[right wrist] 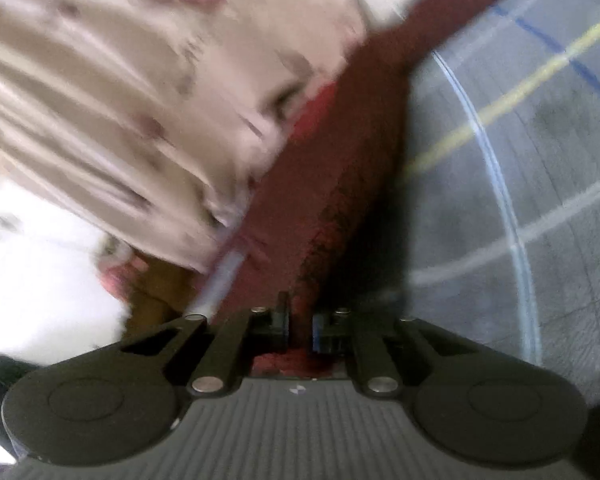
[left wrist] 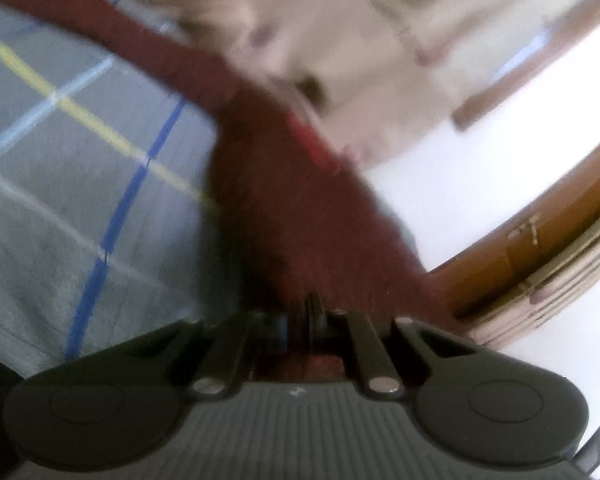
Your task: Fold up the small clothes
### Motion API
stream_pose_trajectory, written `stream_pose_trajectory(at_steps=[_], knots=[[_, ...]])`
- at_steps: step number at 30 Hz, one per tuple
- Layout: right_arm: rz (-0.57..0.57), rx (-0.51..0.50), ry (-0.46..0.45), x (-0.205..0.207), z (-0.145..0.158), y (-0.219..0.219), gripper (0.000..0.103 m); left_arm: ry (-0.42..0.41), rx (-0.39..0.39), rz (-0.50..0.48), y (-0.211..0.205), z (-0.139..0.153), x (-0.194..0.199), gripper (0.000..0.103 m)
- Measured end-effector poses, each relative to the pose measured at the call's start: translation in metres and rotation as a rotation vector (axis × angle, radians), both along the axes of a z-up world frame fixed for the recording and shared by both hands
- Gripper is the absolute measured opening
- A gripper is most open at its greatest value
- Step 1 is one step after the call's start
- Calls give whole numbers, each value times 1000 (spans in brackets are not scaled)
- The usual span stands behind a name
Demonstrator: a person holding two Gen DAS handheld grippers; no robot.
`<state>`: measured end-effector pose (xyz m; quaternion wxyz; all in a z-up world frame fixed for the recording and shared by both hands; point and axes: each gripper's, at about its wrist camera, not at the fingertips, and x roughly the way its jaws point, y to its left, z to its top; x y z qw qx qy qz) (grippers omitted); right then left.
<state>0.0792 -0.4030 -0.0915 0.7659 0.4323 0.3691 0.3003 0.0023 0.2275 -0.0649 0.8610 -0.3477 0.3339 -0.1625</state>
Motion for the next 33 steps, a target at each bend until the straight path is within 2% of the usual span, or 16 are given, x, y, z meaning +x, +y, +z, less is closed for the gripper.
stream_pose_trajectory(at_steps=[3, 6, 8, 9, 10, 11, 12, 13, 14, 16, 19, 22, 25, 27, 31, 33], knots=[[-23, 62, 10, -18, 14, -14, 14, 42, 25, -42, -1, -4, 0, 11], [-20, -49, 70, -27, -6, -16, 14, 88, 109, 15, -3, -19, -2, 17], [-50, -88, 137, -28, -30, -22, 19, 101, 109, 108, 6, -16, -7, 25], [-70, -104, 150, -28, -38, -30, 22, 89, 79, 175, 14, -11, -13, 37], [-101, -117, 148, -30, -39, -37, 33, 52, 41, 235, 20, -4, -17, 56], [-145, -105, 131, -33, -36, -46, 39, -23, 5, 293, 24, 6, -24, 69], [-185, -59, 91, -36, -29, -58, 40, -107, 2, 333, 24, 17, -28, 89], [-205, -24, 59, -37, -20, -66, 42, -169, 25, 348, 19, 26, -27, 96], [-234, -16, 28, -34, -10, -76, 50, -198, 55, 332, 11, 34, -18, 97], [-314, -96, -22, -21, 12, -94, 61, -209, 65, 268, -6, 38, 8, 97], [-443, -149, -71, 11, 25, -136, 61, -248, 55, 253, -37, 26, 43, 97], [-567, -136, -56, 50, 15, -192, 61, -227, 82, 262, -66, 3, 77, 97], [-656, -115, 12, 93, -2, -240, 61, -230, 64, 288, -74, -25, 97, 97], [-728, -135, 52, 117, -12, -266, 62, -192, 39, 317, -72, -38, 108, 97], [-803, -94, 106, 166, -35, -302, 72, -178, 43, 347, -66, -49, 112, 97], [-838, -79, 115, 186, -46, -315, 77, -188, 79, 335, -69, -50, 113, 97]])
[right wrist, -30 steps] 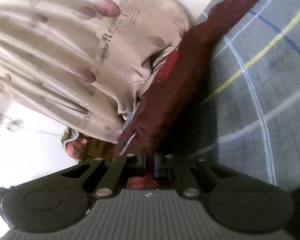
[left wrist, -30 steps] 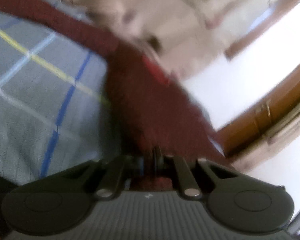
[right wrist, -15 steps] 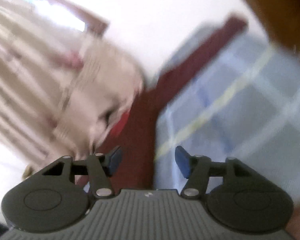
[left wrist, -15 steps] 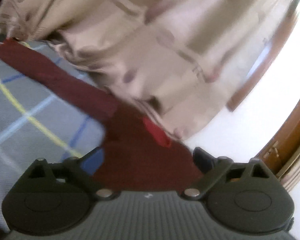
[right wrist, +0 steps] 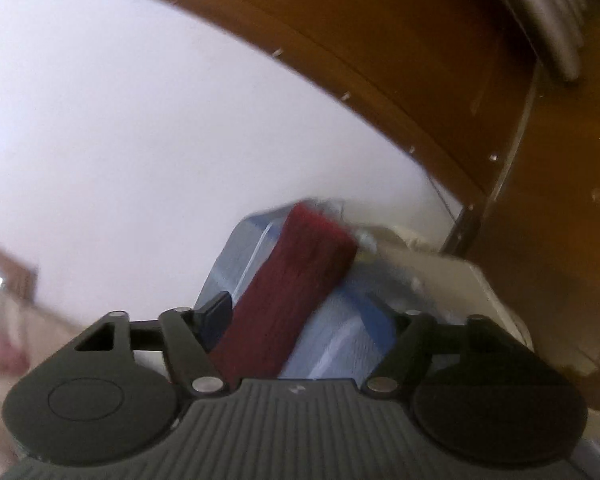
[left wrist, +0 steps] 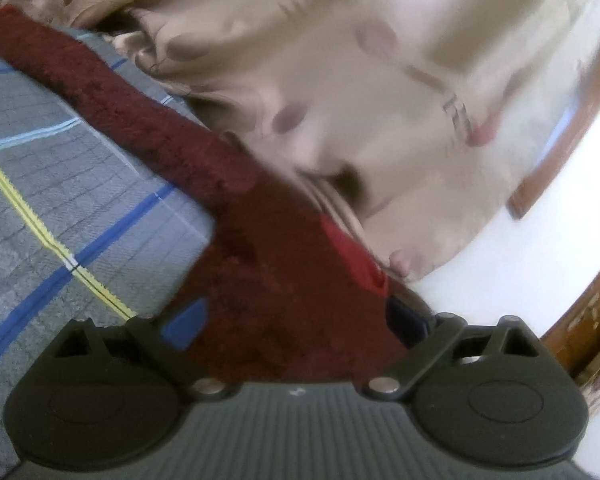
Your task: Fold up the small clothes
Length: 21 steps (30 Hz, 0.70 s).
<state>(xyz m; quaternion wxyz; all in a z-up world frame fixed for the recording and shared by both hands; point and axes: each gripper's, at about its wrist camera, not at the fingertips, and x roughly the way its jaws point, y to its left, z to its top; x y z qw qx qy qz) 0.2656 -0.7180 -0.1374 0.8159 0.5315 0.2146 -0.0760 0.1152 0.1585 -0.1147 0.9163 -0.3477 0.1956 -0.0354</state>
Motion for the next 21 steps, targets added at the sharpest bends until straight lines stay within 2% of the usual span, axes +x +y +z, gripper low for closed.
stream_pose_trajectory(at_steps=[4, 7, 9, 10, 11, 13, 15, 18, 21], knots=[[10, 77, 1, 36, -24, -2, 79, 15, 12, -20, -3, -3, 5, 97], [34, 66, 24, 56, -34, 5, 78, 12, 0, -17, -3, -6, 6, 97], [53, 31, 47, 73, -36, 12, 60, 17, 11, -19, -4, -5, 7, 97], [49, 6, 65, 79, -35, 14, 26, 23, 20, -20, -5, -5, 8, 98], [47, -17, 74, 83, -33, 15, 17, 28, 27, -20, -6, -4, 8, 98], [54, -87, 70, 90, -25, 18, 16, 40, 36, -19, -7, -1, 9, 98], [55, -183, 28, 90, -3, 28, 16, 36, 25, 2, -6, 8, 6, 98], [99, -249, -43, 90, 36, 50, 16, -49, 22, 19, 1, 25, 2, 98], [185, -305, -121, 95, 78, 87, 16, -77, 81, 28, 9, 36, 8, 98]])
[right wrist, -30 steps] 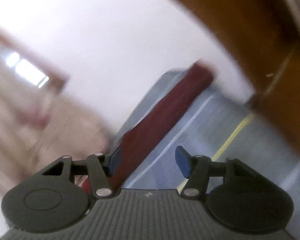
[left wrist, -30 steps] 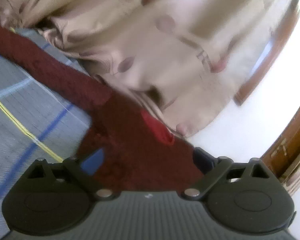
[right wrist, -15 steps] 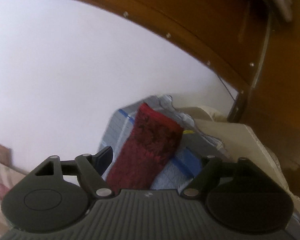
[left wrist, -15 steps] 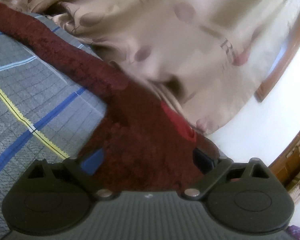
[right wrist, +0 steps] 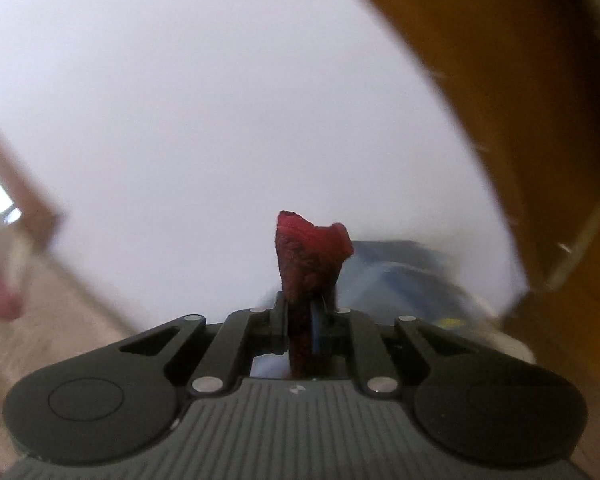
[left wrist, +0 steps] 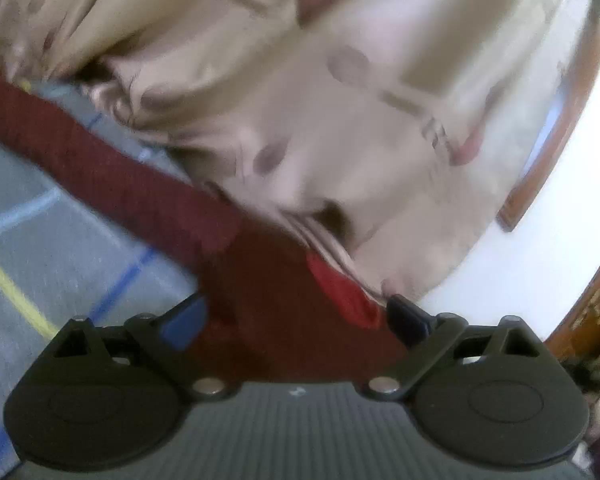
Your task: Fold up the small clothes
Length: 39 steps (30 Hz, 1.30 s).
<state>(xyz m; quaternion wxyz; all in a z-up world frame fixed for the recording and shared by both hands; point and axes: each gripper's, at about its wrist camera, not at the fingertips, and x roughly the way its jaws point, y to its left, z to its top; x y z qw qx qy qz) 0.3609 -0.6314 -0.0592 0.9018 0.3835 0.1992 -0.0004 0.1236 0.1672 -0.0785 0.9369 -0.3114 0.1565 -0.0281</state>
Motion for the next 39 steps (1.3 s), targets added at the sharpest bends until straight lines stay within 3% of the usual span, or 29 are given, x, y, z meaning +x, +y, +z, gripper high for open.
stream_pose_trajectory(at_steps=[2, 7, 13, 17, 26, 32, 39], knots=[[51, -19, -44, 4, 26, 28, 16, 12, 14, 10, 7, -1, 7, 98], [178, -15, -141, 16, 71, 114, 16, 39, -70, 14, 22, -22, 15, 98], [372, 57, -189, 27, 82, 231, 16, 46, -165, 49, 37, -41, 12, 98], [482, 102, -178, 28, 74, 307, 16, 44, -180, 48, 40, -47, 14, 98], [613, 158, -54, 41, 8, 432, 16, 21, -191, 58, 42, -50, 13, 98], [702, 0, -8, 33, -11, 496, 16, -4, -213, 61, 46, -51, 10, 98], [732, -63, 19, 28, -26, 517, 16, -15, -224, 63, 47, -52, 10, 98]])
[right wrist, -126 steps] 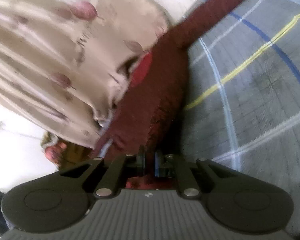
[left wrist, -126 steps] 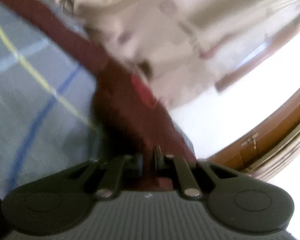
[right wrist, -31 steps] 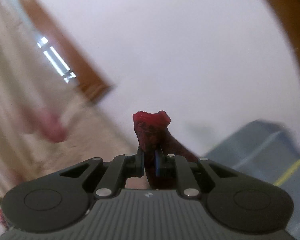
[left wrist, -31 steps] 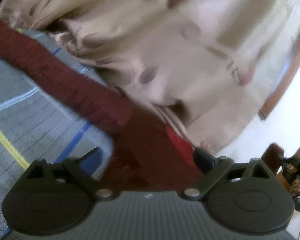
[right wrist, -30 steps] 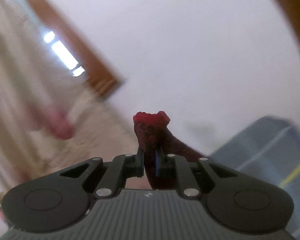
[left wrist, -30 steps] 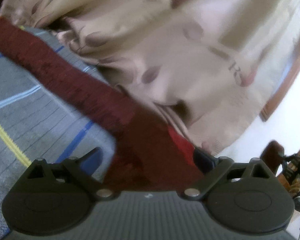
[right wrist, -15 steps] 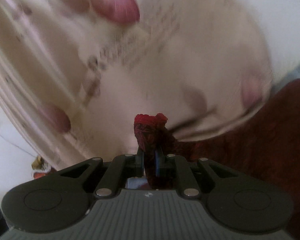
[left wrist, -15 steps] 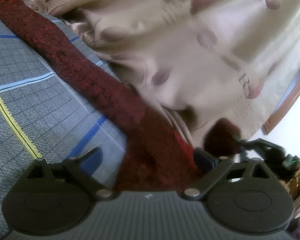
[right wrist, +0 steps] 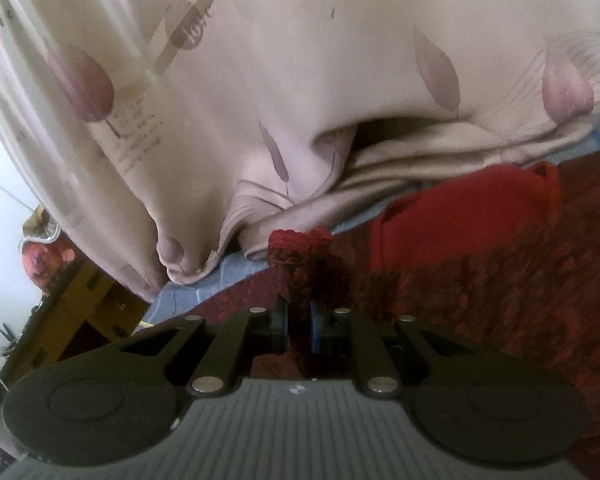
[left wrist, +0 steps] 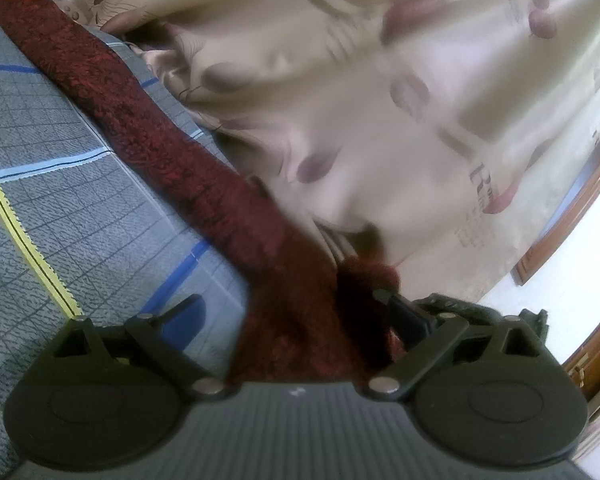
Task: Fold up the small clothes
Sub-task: 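Lay the sweater edge down with the right gripper while the left gripper regrasps the sleeve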
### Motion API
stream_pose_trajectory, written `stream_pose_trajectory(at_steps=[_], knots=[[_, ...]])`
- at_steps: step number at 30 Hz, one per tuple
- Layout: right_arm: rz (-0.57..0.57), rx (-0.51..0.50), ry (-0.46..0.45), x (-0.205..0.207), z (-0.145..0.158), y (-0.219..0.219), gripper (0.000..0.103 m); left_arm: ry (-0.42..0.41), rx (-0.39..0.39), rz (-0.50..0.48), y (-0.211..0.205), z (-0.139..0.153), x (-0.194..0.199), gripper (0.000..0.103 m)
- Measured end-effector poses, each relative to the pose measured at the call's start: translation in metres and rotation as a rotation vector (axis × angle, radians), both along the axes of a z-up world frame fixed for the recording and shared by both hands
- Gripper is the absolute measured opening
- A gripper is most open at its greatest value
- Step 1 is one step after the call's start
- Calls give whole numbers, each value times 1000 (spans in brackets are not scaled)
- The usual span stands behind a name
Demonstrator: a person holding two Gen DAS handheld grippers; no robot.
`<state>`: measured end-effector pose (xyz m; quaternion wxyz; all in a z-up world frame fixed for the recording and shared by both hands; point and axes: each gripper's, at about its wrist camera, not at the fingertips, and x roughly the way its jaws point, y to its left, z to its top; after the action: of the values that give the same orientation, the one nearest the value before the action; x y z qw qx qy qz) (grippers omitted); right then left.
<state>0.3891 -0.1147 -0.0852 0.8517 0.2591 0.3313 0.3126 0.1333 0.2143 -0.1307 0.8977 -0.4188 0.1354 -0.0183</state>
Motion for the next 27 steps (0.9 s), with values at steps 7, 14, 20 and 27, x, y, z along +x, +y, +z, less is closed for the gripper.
stream_pose_trajectory(at_steps=[7, 14, 20, 27], knots=[[36, -58, 13, 2, -14, 20, 23, -3, -2, 1, 0, 0, 1, 98], [102, -35, 64, 4, -27, 30, 52, -5, -4, 2, 0, 0, 1, 98], [152, -37, 41, 0, -33, 37, 66, -6, -5, 4, 0, 0, 1, 98], [178, -81, -20, -9, -17, 50, 87, -5, -35, -2, 5, 0, -1, 98]])
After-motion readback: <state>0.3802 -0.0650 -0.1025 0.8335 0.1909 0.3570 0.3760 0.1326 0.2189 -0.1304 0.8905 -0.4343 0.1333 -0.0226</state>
